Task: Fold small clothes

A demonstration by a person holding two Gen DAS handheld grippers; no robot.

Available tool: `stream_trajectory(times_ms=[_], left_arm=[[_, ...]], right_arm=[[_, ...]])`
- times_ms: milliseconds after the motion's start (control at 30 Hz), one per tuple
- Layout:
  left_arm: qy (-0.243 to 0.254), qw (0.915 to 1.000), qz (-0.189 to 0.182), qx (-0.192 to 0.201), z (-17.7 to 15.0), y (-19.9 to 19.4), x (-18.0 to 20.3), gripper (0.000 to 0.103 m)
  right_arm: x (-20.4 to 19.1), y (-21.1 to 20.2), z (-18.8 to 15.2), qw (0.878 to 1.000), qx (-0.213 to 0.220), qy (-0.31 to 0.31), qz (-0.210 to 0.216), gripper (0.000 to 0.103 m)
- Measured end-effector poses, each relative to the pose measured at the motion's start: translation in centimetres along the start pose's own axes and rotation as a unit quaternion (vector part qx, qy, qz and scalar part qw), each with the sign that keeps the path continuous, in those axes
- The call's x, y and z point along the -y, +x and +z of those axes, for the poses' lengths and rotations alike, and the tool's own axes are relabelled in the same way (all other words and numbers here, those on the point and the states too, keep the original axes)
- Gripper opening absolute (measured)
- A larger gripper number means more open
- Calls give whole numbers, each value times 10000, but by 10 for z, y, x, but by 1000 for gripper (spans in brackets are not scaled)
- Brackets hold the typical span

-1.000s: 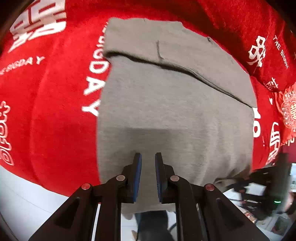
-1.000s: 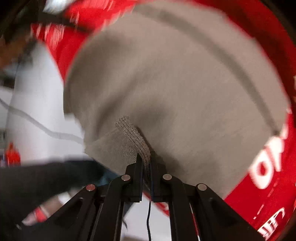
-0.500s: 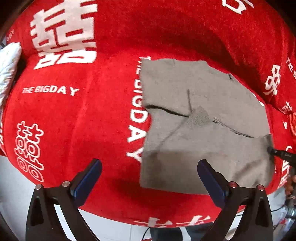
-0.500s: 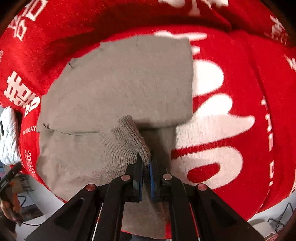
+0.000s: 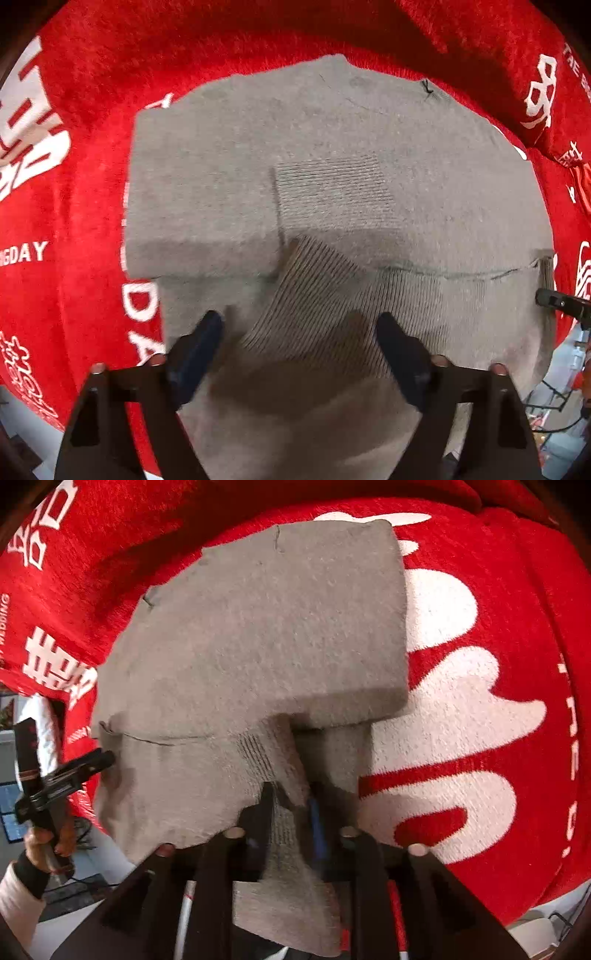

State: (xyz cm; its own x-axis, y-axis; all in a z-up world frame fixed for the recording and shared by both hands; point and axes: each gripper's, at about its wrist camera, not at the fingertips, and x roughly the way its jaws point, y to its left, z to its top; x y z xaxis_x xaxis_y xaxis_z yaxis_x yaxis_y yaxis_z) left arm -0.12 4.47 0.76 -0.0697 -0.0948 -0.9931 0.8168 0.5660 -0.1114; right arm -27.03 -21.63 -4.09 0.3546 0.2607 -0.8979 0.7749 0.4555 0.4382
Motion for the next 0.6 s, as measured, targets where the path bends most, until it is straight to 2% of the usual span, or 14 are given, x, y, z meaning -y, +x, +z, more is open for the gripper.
stream_trajectory(times_ms=[33,67,167,200,233,267,300,400,500,600], left_arm=[[-2,10000,-33,-1,1,0,0,69],[24,10000,-63,1,2,1,1,65],[111,9999,-53,-25,0,4,1,37],[137,9999,-57,-44,-1,6,1,33],[172,9998,-62,-9,-3,4,0,30],[267,9996,-72,97,-5,1,1,22],[339,9993,-55,118,-7,-1,1,8],[371,9988,-195,248,-15,-15,-2,8],[375,9977,-353,432,-24,-46,-7,8],[396,9960,-470,650,-28,-81,-15,8]], right_arm=[[0,0,0,10000,-7,-18,19,33],[0,2,1,10000,-27,-52,-5,33],[-4,3,2,9999,15,-101,-79,33],[-6,3,2,9998,31,-144,-157,27],[-9,4,1,9994,67,-175,-286,8],[-12,3,0,9985,118,-216,-497,7],[-16,2,-1,9978,149,-244,-590,7],[-32,-12,-14,9963,317,-397,-687,7],[-50,-34,-25,9942,501,-597,-740,7],[-72,-71,-27,9899,906,-785,-752,7]])
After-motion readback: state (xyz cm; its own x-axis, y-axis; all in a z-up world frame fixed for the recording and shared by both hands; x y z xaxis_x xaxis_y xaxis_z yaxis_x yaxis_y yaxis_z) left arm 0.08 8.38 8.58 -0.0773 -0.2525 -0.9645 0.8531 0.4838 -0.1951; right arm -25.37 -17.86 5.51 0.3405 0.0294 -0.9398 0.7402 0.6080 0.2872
